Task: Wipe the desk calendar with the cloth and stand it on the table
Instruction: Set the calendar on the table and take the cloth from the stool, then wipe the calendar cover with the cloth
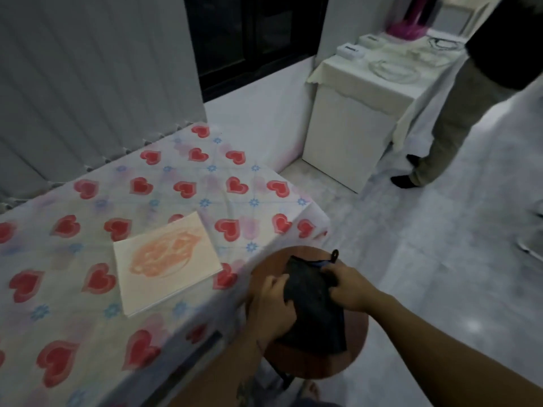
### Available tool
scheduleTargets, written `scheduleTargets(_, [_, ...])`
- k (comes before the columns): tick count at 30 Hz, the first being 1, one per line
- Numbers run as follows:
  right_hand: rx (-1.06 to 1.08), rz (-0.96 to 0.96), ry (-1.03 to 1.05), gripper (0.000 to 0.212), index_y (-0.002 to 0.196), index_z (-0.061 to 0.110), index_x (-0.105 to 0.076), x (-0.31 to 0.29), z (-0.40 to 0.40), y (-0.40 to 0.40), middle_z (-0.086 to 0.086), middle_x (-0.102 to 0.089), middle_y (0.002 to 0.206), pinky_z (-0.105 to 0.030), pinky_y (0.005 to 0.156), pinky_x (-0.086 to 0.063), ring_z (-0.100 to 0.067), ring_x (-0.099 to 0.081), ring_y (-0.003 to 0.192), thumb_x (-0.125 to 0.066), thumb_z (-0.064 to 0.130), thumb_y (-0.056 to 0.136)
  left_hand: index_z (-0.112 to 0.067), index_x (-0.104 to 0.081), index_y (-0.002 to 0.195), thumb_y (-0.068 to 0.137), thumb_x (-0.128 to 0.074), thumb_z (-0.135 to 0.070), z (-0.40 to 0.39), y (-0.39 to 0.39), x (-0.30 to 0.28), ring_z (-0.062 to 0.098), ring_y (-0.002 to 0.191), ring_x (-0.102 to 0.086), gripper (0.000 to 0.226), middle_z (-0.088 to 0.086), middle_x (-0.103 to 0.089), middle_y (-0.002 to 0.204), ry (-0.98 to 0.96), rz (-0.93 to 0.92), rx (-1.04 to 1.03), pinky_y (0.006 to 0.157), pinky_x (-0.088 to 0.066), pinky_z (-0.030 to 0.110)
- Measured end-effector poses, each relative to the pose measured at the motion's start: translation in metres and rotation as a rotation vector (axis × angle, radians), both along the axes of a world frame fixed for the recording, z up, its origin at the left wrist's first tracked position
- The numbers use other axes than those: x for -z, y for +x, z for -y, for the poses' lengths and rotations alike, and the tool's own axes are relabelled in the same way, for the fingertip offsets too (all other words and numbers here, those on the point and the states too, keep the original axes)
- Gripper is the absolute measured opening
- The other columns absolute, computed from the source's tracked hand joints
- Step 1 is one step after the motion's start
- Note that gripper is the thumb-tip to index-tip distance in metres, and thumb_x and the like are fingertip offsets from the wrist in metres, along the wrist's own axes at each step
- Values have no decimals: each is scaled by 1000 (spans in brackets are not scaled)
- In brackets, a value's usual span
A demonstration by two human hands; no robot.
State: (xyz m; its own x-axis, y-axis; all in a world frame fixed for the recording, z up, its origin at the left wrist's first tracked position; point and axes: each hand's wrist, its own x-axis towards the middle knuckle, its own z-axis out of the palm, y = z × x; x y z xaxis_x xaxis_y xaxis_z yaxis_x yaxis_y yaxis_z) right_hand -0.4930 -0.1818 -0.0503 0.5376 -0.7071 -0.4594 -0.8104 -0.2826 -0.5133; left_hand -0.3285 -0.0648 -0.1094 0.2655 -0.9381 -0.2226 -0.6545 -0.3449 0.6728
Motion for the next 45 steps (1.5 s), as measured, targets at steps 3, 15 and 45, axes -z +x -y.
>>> scheduleTargets(3, [-97,35,-57,51,123,10,-62,19,-4,-15,-14,-51,137,-38,104,-40,-32,-46,125,-61,8,72,-31,-24,153,84,-51,-29,7,-17,1,33,147,-21,74,7,-17,162,298,-11,41,119,-25,45])
scheduleTargets(15, [-178,-105,7,77,145,17,-34,51,-16,-37,-9,-27,155,-45,113,-31,-34,-28,140,-59,18,72,-25,-49,141,83,-62,-6,25,-43,0,20,125,-49,62,4,-45,148,177,-240,-208,89,-35,9])
scheduleTargets(45, [77,308,-327,43,137,17,-49,41,-35,41,-5,-61,131,-29,101,-40,-21,-56,118,-51,25,95,-30,-56,133,92,-48,-11,10,14,-44,20,129,-48,47,0,-54,141,-46,-59,-194,107,-36,31])
